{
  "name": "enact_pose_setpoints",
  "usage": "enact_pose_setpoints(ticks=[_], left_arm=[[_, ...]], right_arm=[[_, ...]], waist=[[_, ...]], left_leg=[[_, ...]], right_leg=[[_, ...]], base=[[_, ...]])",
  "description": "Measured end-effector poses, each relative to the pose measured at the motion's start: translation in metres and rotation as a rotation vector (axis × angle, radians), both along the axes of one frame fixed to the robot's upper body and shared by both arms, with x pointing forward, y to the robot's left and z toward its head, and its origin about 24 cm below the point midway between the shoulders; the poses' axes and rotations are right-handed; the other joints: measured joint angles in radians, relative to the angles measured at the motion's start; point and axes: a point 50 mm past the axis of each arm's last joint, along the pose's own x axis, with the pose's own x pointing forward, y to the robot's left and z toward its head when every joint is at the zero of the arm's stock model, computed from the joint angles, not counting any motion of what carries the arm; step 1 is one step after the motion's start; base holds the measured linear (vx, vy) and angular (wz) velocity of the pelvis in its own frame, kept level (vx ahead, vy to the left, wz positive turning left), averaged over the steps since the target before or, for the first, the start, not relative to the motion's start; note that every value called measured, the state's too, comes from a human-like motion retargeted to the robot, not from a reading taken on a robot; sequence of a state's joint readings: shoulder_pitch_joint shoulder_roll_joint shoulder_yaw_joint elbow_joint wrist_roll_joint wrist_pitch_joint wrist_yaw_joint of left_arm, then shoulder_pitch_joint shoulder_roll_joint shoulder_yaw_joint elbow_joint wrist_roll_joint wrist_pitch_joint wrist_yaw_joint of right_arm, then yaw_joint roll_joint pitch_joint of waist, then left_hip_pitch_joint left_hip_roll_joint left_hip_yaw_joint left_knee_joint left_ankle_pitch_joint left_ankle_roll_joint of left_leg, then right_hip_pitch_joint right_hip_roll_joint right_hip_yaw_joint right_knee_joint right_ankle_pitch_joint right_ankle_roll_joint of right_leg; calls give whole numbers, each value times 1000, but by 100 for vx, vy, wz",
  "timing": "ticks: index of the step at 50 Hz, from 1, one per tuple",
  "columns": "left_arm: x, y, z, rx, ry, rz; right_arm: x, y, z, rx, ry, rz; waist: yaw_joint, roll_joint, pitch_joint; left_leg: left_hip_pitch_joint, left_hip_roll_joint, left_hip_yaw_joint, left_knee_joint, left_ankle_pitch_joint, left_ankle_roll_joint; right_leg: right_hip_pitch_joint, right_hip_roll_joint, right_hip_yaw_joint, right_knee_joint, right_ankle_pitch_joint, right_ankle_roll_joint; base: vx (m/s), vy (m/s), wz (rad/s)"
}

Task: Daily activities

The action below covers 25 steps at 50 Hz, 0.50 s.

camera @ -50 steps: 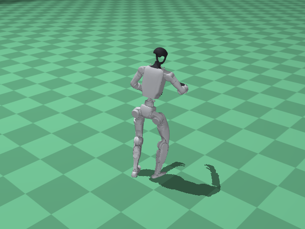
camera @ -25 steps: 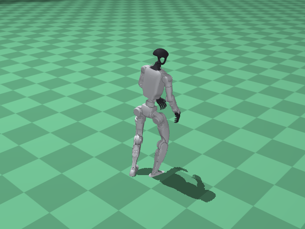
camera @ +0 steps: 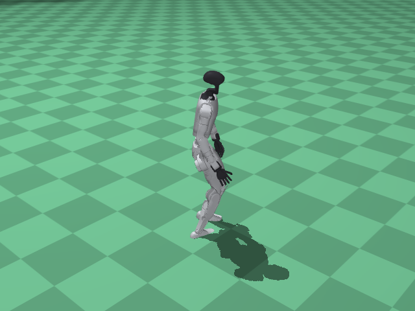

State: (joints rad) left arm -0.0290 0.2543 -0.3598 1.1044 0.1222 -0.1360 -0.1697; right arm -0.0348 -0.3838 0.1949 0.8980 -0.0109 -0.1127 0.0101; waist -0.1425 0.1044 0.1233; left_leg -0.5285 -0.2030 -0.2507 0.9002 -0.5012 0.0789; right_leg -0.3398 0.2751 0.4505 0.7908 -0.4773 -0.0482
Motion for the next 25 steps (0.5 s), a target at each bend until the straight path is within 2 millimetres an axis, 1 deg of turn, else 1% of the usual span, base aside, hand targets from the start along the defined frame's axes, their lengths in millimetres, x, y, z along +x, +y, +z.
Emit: enact_pose_setpoints(ticks=[2, 5, 8, 10, 12, 13, 15, 17, 20, 25], left_arm=[[-7, 5, -3, 14, 26, 19], [-16, 10, -5, 26, 54, 53], [-22, 12, -7, 33, 70, 93], [-27, 11, -9, 35, 81, 113], [-25, 11, -9, 39, 73, 130], [-26, 10, -9, 39, 76, 138], [-22, 8, -9, 41, 64, 152], [-21, 6, -9, 40, 57, 167], [-9, 3, -6, 37, 23, 187], [5, 1, -2, 34, -31, 213]], right_arm=[[3, 4, 0, 2, -4, 13], [8, 11, 1, 9, -11, 32], [13, 17, 2, 14, -19, 43], [12, 19, 0, 15, -17, 46], [15, 19, 2, 11, -22, 48], [13, 19, 1, 9, -16, 46], [15, 16, 1, -1, -11, 37], [10, 13, -2, -12, 11, 27], [5, 3, -5, -34, 42, -5], [-12, -8, -14, -56, 119, -63]], waist=[[-1, -21, -5], [-3, -47, -15], [-3, -65, -18], [-8, -73, -23], [3, -77, -13], [2, -80, -15], [18, -81, 0], [25, -82, 0], [54, -81, 15], [97, -82, 6]], left_leg=[[-19, -67, -65, -70, 41, -19], [-44, -141, -143, -165, 109, -52], [-64, -178, -182, -221, 162, -80], [-92, -199, -185, -202, 175, -93], [-92, -192, -177, -208, 193, -103], [-106, -197, -167, -185, 194, -105], [-108, -185, -144, -163, 196, -107], [-126, -182, -122, -131, 198, -109], [-121, -162, -96, -137, 215, -112], [-122, -130, -51, -151, 250, -111]], right_leg=[[-5, 22, 70, 24, -13, 13], [-3, 57, 167, 45, -33, 32], [20, 93, 242, 51, -54, 48], [28, 123, 263, 80, -80, 51], [66, 134, 289, 57, -87, 55], [72, 144, 288, 72, -99, 54], [114, 148, 296, 55, -110, 51], [134, 155, 285, 67, -132, 42], [194, 137, 280, 26, -149, 34], [261, 99, 229, -13, -196, 6]], base=[[19, -10, -241], [20, -8, -245], [21, -5, -245], [20, -4, -234], [21, -3, -233], [21, -2, -217], [21, -1, -209], [22, -1, -184], [25, 1, -160], [30, 2, -123]])
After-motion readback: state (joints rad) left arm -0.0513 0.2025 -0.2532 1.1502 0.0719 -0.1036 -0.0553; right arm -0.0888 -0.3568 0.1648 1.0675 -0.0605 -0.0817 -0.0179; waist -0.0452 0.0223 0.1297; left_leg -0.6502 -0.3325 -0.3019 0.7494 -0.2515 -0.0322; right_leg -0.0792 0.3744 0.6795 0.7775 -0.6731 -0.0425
